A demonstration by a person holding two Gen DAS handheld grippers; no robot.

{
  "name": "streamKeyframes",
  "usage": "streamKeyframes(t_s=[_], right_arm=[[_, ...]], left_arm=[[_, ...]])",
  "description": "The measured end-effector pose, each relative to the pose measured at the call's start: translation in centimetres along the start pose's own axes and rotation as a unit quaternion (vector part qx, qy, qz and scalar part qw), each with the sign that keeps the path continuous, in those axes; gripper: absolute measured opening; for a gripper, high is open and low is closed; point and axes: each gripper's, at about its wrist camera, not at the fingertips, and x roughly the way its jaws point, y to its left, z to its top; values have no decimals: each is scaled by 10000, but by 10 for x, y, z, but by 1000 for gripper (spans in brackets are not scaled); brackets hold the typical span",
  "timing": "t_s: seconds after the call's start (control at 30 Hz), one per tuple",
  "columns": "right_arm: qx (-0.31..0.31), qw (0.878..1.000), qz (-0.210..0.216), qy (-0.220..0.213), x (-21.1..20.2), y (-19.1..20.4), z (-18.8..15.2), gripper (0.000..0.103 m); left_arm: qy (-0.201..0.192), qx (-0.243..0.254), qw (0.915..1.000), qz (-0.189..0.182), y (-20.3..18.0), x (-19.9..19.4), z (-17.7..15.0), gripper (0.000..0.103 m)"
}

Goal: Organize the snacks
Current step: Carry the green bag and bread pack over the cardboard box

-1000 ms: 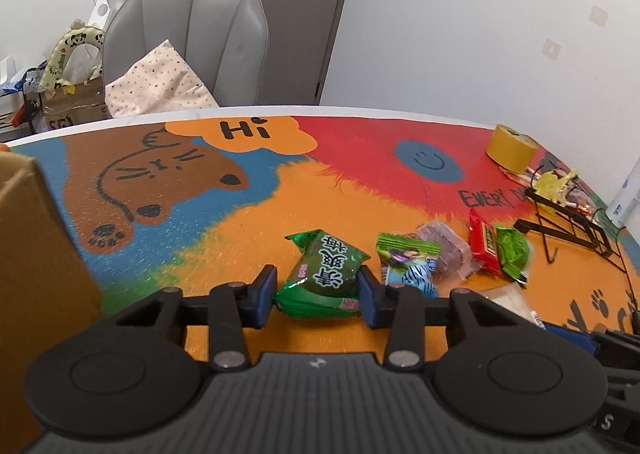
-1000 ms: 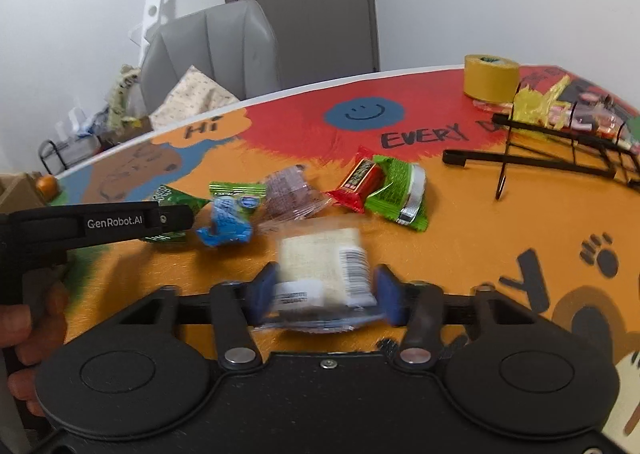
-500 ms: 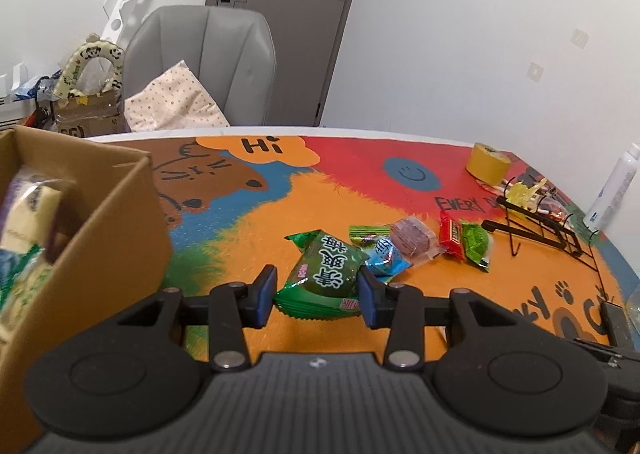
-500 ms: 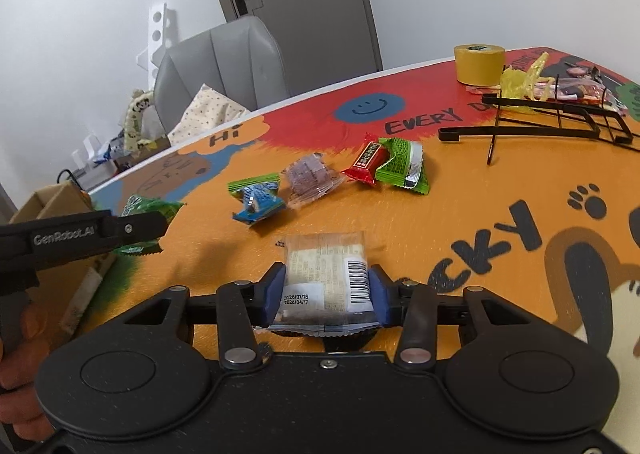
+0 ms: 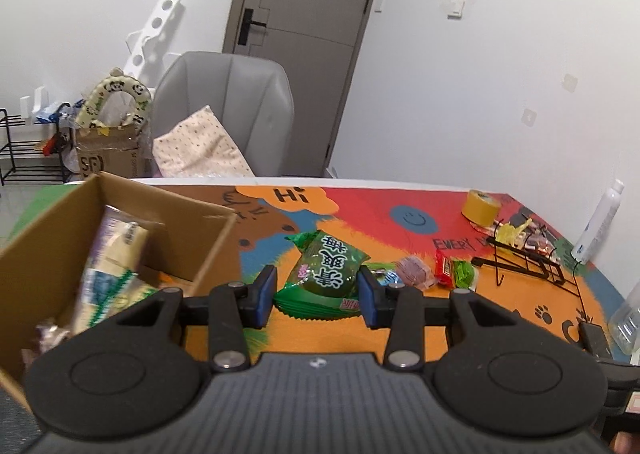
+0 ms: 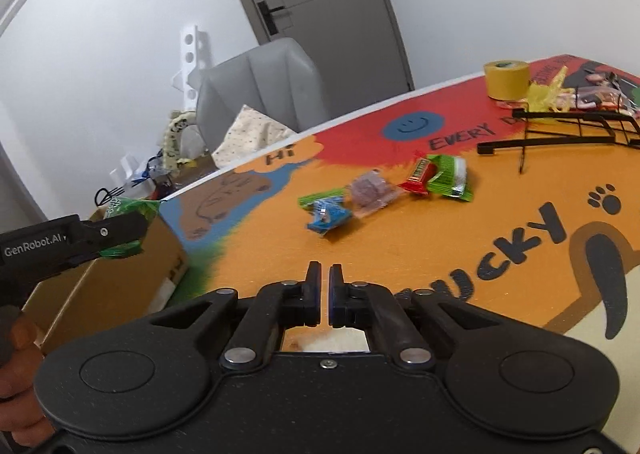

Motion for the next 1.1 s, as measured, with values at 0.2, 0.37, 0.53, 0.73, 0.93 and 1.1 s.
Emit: streamKeyframes(t_s=[0.2,0.37,0.53,0.73,0.93,1.1], right_arm=[[-200,9996,-155,129,-8,10,-8,53],[-680,9971,-337,40,-21,19,-17,84],[-835,9952,-383,343,-8,19,-27,93],[-924,9905,-687,749,18,18,-45,69],[-1134,9892,-623,685,14,28,-51,46],[-1036,9913,-576,567,12,34,-45,46]], left_arm=[[-9,-21,10000,6,9,-14,-4,41],[-7,-70,10000,19,17,-22,-7,41],[-38,-76,9999,80,25,-34,-8,41],[-152,-93,9995,274,43,-52,-6,41],[-188,-270,9982,507,70,-59,-2,41],[-202,-333,9972,644,85,-63,2,42]])
